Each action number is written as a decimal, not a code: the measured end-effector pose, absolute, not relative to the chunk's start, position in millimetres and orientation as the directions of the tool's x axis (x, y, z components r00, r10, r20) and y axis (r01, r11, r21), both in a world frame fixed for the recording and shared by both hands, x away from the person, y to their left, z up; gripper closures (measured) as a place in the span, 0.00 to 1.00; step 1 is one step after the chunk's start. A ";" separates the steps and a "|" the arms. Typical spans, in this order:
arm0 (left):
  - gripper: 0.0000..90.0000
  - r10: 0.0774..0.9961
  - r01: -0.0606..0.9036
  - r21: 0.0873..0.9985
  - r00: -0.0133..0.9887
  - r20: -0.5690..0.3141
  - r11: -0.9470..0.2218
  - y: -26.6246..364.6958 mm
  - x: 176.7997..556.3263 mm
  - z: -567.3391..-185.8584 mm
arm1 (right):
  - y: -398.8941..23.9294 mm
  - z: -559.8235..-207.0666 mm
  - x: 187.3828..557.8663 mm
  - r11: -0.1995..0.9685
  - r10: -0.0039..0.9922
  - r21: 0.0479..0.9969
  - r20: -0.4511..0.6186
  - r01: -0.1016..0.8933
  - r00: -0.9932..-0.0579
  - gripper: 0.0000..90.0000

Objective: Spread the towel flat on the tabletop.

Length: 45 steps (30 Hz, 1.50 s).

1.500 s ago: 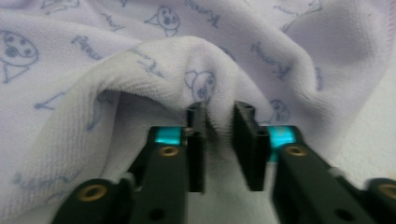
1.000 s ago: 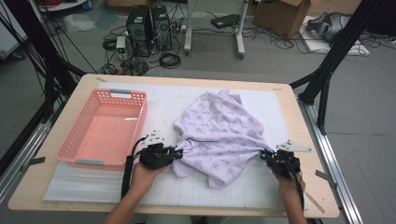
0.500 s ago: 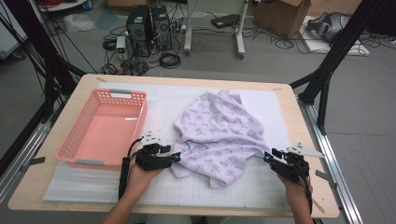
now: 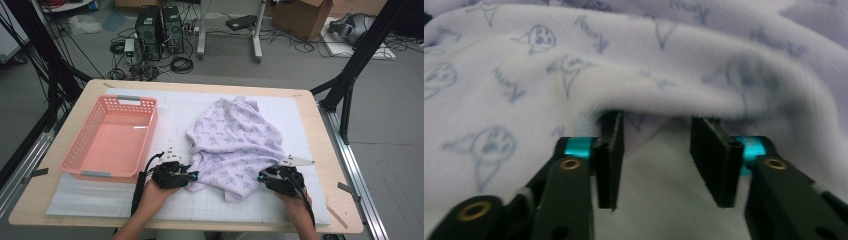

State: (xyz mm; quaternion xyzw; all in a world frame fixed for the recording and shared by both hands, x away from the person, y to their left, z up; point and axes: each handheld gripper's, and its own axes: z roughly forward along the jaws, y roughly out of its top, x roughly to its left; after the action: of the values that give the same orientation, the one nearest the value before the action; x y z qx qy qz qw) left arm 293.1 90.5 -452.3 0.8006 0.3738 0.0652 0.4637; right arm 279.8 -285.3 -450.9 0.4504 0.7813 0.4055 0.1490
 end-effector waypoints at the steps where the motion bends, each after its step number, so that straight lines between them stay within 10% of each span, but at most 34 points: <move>1: 0.76 0.660 0.536 0.792 0.713 -0.238 -0.293 89.8 292.7 -452.1 | -280.7 -450.6 283.1 0.244 0.822 0.768 0.160 0.592 -0.546 0.57; 5: 0.79 0.661 0.536 0.792 0.712 -0.236 -0.294 89.6 292.9 -452.0 | -257.2 -450.7 289.3 0.317 0.825 0.759 0.076 0.569 -0.560 0.61; 9: 0.80 0.662 0.536 0.796 0.709 -0.242 -0.283 89.9 292.8 -451.7 | -249.6 -448.9 288.0 0.351 0.795 0.763 0.064 0.542 -0.604 0.92; 21: 0.84 0.675 0.507 0.842 0.688 -0.266 -0.184 100.7 291.8 -440.3 | -305.2 -410.4 275.8 0.317 0.873 0.773 -0.011 0.550 -0.487 0.94; 35: 0.50 0.703 0.539 0.813 0.666 -0.251 -0.220 102.0 296.0 -446.1 | -331.8 -412.4 268.2 0.221 0.917 0.826 0.006 0.518 -0.400 0.78; 41: 0.66 0.678 0.535 0.791 0.701 -0.219 -0.297 89.6 293.8 -449.8 | -332.0 -444.8 277.9 0.215 0.879 0.755 0.127 0.620 -0.460 0.76; 45: 0.77 0.685 0.536 0.792 0.695 -0.217 -0.293 89.7 293.3 -451.5 | -303.4 -449.8 285.6 0.233 0.823 0.745 0.191 0.625 -0.535 0.56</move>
State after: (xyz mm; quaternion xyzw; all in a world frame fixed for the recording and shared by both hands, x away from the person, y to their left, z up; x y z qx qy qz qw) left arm 293.3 89.7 -451.5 0.7999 0.3816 0.0816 0.4560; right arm 285.6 -303.4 -449.8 0.4666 0.7758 0.4070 0.1214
